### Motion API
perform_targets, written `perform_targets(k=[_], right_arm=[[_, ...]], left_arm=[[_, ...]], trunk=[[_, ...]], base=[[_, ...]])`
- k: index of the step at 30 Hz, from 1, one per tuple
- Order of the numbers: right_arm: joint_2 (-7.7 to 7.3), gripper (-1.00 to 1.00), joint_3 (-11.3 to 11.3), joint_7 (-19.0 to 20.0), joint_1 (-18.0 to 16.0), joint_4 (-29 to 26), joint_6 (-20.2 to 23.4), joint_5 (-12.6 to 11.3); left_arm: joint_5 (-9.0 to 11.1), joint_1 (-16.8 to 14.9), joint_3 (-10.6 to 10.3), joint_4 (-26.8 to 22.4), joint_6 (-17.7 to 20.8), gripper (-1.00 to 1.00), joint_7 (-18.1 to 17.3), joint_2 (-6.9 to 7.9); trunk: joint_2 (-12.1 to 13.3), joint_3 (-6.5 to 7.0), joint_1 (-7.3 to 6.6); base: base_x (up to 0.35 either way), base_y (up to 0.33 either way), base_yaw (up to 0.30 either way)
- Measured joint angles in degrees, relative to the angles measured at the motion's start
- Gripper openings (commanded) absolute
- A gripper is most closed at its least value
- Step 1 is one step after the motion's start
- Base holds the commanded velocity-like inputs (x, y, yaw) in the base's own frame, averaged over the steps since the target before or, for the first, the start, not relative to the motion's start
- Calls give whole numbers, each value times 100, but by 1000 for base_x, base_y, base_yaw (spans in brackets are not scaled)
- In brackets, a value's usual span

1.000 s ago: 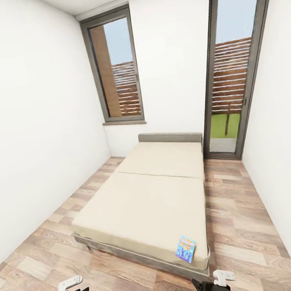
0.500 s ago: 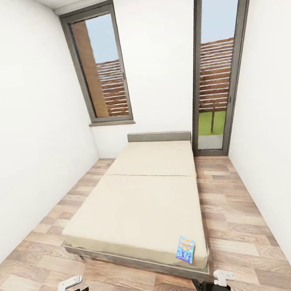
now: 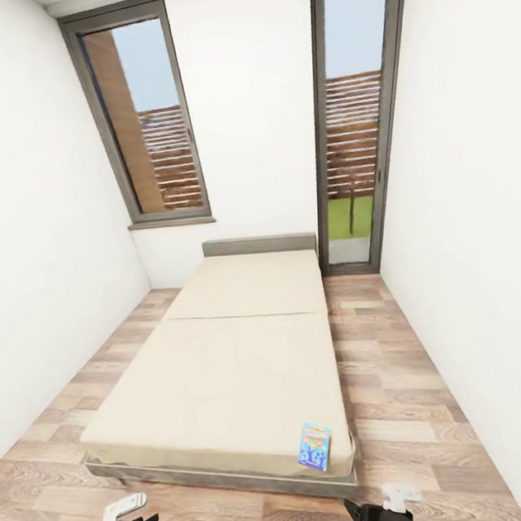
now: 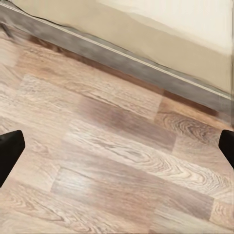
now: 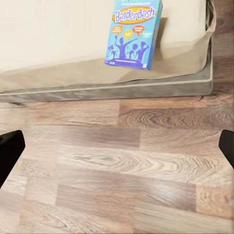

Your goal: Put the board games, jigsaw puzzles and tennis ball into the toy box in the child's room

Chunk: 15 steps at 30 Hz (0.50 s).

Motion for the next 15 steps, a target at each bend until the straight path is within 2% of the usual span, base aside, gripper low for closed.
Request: perform_targets(k=[5, 9, 15], right_arm=[[0, 100, 0, 0, 0, 0, -1, 0], [-2, 100, 0, 0, 0, 1, 3, 0], [8, 100, 0, 0, 0, 0, 6, 4]], left_arm=[[20, -2, 7, 0, 31, 100, 4, -3], [37, -6, 18, -6, 68, 100, 10, -4], [141, -11, 65, -26, 259, 100, 6, 5]], trunk=[[-201, -118, 110], [-242, -159, 132], [-483, -301, 264]], base=[[1, 1, -225], [0, 0, -225], [0, 0, -225]])
